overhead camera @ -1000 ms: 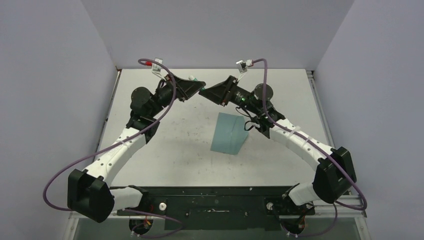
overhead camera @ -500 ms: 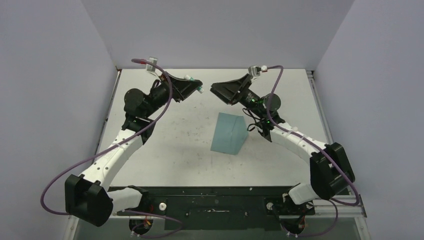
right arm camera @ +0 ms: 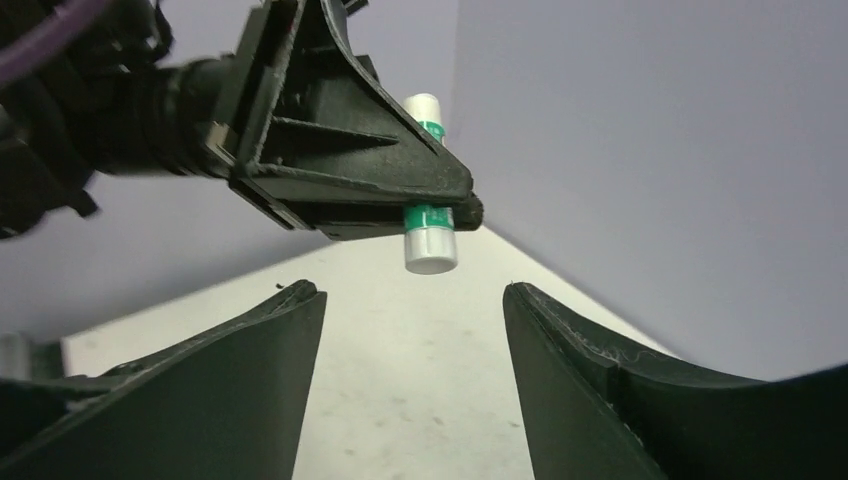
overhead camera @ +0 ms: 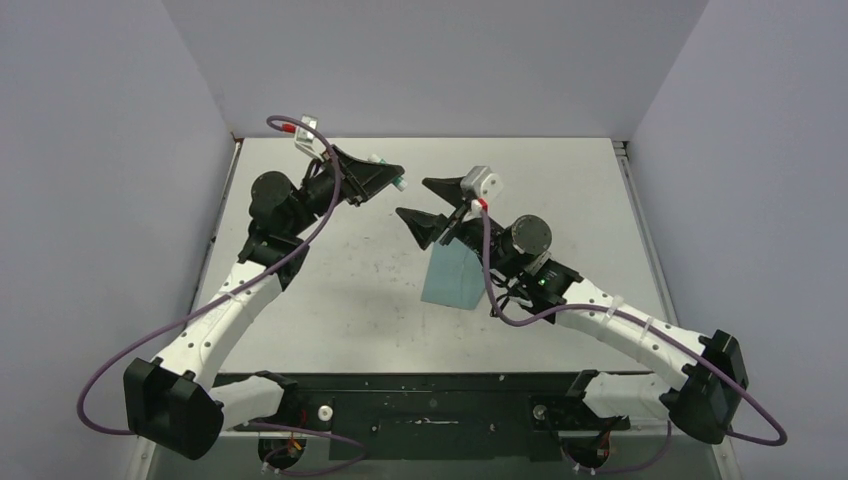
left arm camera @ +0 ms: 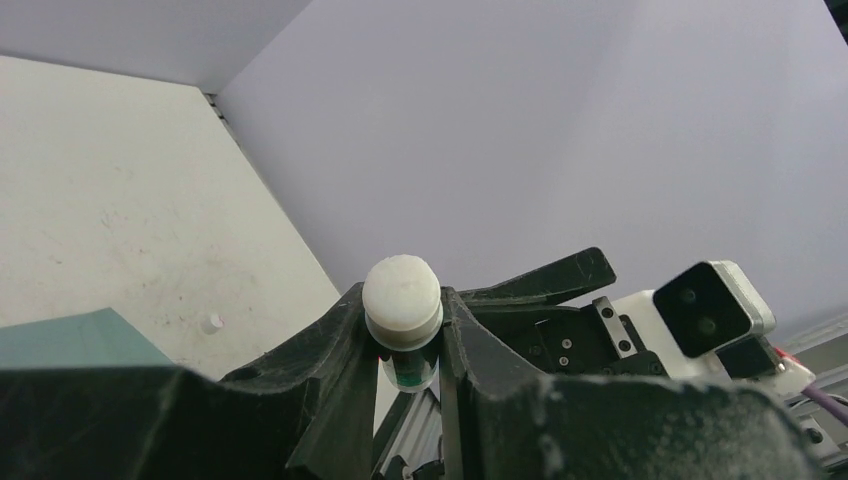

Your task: Place the letter into the envelope and seal it

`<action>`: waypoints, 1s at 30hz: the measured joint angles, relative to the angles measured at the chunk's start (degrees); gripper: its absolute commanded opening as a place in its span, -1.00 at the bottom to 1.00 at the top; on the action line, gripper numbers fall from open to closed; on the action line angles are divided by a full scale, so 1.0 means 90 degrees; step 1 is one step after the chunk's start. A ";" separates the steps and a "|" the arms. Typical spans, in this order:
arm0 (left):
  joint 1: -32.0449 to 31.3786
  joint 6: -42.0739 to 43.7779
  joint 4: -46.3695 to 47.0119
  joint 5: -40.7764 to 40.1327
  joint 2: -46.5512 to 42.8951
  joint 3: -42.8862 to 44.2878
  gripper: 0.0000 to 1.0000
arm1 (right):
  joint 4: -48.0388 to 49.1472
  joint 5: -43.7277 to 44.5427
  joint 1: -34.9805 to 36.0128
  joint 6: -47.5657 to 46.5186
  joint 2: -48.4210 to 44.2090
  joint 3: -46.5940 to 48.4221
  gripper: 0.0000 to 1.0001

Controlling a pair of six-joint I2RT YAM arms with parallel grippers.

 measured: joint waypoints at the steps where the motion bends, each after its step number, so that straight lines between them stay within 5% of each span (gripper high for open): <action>1: -0.0002 -0.0010 -0.0046 0.0000 0.0000 0.0000 -1.00 | -0.0017 0.0175 0.0073 -0.0432 0.0010 -0.0032 0.18; 10: -0.0005 0.0032 -0.0316 0.0056 -0.0126 -0.0002 -1.00 | -0.0056 0.0782 0.0352 -0.2227 0.0437 -0.0036 0.13; 18: -0.0007 0.0177 -0.0316 0.0279 -0.0189 -0.0024 -1.00 | 0.0063 0.0886 0.0393 -0.2526 0.0457 -0.0036 0.37; 25: -0.0017 0.0316 -0.0328 0.0415 -0.0189 -0.0046 -1.00 | 0.0083 0.0933 0.0393 -0.2552 0.0622 0.0085 0.11; 30: -0.0017 0.0440 -0.0415 0.0503 -0.0189 -0.0058 -1.00 | 0.0080 0.0918 0.0393 -0.2504 0.0755 0.0172 0.16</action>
